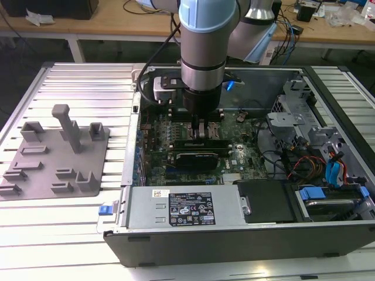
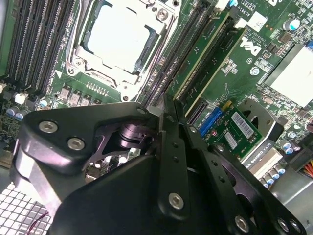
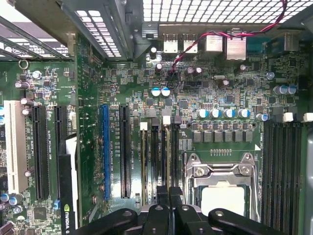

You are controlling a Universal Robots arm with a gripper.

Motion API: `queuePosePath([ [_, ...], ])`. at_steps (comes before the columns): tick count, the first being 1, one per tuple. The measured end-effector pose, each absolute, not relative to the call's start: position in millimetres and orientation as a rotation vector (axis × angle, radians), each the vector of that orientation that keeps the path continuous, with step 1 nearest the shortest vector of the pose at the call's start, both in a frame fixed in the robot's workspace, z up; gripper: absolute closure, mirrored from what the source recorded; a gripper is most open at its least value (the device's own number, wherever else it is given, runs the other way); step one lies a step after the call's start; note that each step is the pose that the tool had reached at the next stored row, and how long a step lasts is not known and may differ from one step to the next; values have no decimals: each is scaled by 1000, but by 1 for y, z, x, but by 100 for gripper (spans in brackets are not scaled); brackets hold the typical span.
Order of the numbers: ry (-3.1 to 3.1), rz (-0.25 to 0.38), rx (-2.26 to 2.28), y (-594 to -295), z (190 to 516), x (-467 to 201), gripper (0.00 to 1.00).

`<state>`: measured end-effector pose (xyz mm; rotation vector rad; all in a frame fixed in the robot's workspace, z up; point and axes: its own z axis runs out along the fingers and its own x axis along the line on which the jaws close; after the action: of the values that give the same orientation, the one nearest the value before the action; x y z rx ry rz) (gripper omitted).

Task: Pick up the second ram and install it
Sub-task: 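Insert the second ram into the second slot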

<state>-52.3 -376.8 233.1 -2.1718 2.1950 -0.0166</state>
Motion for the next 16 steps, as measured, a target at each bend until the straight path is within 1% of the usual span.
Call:
queuePosePath([
  [15, 2193, -20, -2170, -377, 226, -55, 91],
  [16, 2194, -20, -2170, -377, 226, -55, 89],
])
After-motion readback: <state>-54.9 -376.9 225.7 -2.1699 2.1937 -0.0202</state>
